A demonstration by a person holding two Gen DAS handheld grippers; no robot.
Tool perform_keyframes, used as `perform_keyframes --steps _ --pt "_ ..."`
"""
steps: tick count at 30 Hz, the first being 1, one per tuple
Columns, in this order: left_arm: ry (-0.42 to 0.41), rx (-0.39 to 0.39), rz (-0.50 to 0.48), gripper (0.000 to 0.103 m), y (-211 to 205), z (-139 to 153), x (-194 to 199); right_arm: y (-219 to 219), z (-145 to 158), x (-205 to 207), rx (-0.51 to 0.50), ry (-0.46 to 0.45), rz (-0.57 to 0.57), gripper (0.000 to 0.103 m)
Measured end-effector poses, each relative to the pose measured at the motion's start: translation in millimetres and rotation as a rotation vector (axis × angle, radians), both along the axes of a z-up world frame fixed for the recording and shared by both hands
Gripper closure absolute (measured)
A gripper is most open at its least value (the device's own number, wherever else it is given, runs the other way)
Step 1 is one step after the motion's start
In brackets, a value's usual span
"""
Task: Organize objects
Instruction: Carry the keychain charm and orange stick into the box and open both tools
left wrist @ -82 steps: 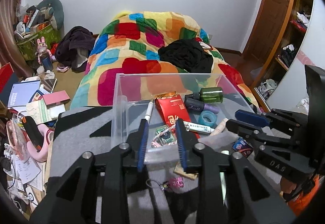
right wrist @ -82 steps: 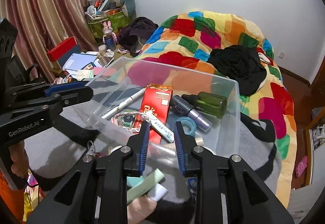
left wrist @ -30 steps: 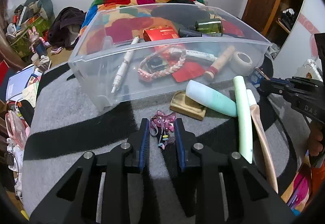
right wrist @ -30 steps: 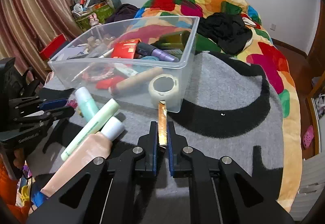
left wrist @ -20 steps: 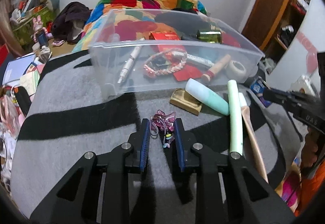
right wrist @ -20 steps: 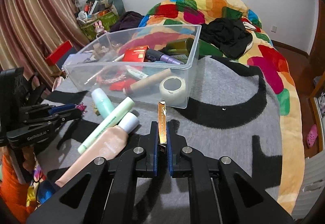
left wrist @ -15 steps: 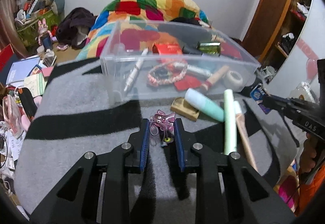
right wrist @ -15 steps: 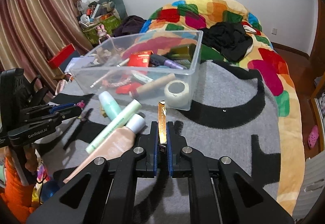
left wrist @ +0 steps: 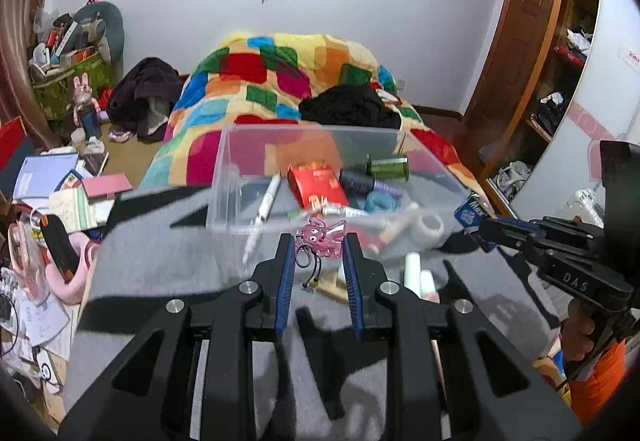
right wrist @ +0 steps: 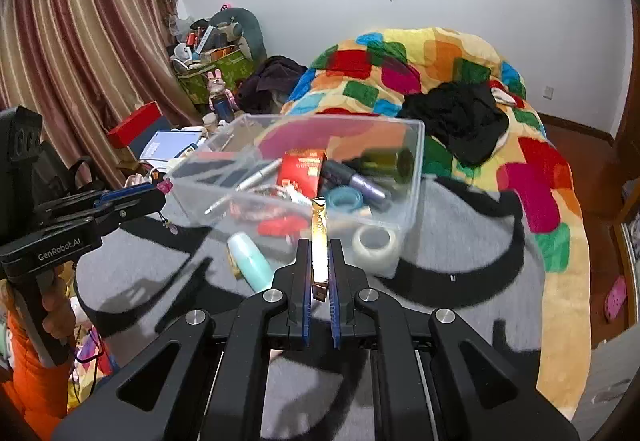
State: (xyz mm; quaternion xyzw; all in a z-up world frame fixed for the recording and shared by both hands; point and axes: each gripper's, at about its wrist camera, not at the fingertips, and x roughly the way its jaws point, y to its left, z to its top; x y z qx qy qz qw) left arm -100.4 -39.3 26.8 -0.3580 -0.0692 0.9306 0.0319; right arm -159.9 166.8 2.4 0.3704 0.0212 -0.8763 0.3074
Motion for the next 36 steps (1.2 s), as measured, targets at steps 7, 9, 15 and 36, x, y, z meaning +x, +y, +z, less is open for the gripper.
perform_keyframes --steps 7,9,15,36 --pt "0.036 -0.007 0.016 0.079 -7 21 -17 -14 16 -12 -0.013 0.040 0.005 0.096" --pt "0.044 0.001 0.021 0.079 -10 26 -22 -19 18 -19 -0.030 0.033 0.008 0.096" --pt "0.036 0.010 0.039 0.079 -14 24 -42 -34 10 -46 -0.031 -0.010 -0.015 0.096" --pt "-0.107 -0.003 0.033 0.079 -10 -24 -81 -50 -27 -77 0.078 -0.092 -0.033 0.094"
